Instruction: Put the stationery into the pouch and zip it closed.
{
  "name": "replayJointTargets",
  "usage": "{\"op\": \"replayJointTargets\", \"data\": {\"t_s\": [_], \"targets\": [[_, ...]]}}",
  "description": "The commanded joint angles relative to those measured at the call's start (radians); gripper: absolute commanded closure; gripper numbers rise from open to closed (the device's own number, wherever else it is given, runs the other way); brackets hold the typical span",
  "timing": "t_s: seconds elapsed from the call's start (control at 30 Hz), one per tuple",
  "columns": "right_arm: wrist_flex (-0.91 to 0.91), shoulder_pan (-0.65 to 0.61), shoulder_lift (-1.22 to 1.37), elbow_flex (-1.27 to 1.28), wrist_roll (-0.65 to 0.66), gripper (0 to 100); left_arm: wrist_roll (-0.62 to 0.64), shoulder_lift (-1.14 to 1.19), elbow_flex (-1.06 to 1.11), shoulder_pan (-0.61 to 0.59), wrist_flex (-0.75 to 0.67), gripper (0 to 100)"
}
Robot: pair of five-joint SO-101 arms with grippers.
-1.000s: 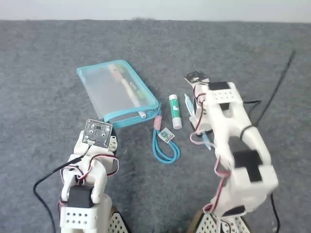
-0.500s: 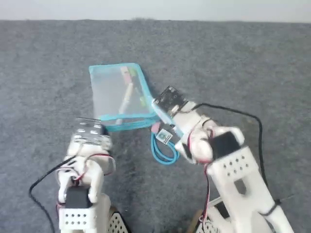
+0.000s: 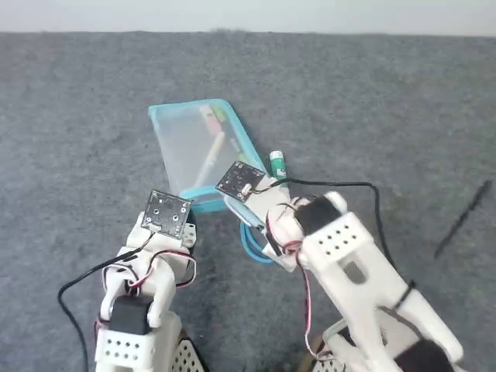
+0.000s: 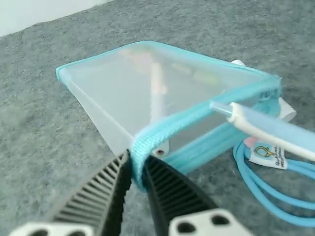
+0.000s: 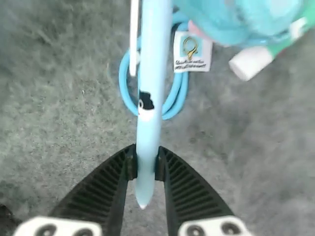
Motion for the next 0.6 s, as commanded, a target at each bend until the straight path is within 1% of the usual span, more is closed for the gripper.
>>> {"op": "replayJointTargets", "data": {"t_s": [0.0, 0.17, 0.37, 0.5, 0.57], "targets": [[-0.036, -0.008, 0.056, -0.040, -0.029, 99.1, -0.009, -0.025, -0.042, 0.008, -0.014, 99], [-0.021, -0.007, 0.124, -0.107, -0.069, 99.1, -0.009, -0.025, -0.042, 0.005, -0.014, 99], [0.027, 0.025, 0.130, -0.112, -0.057, 99.1, -0.011, -0.025, -0.042, 0.000, -0.014, 99], [0.061, 0.021, 0.088, -0.075, 0.035, 99.1, -0.011, -0.025, -0.044, -0.002, -0.014, 99], [0.058, 0.021, 0.056, -0.048, 0.048, 99.1, -0.011, -0.025, -0.044, -0.002, -0.014, 99]]}}
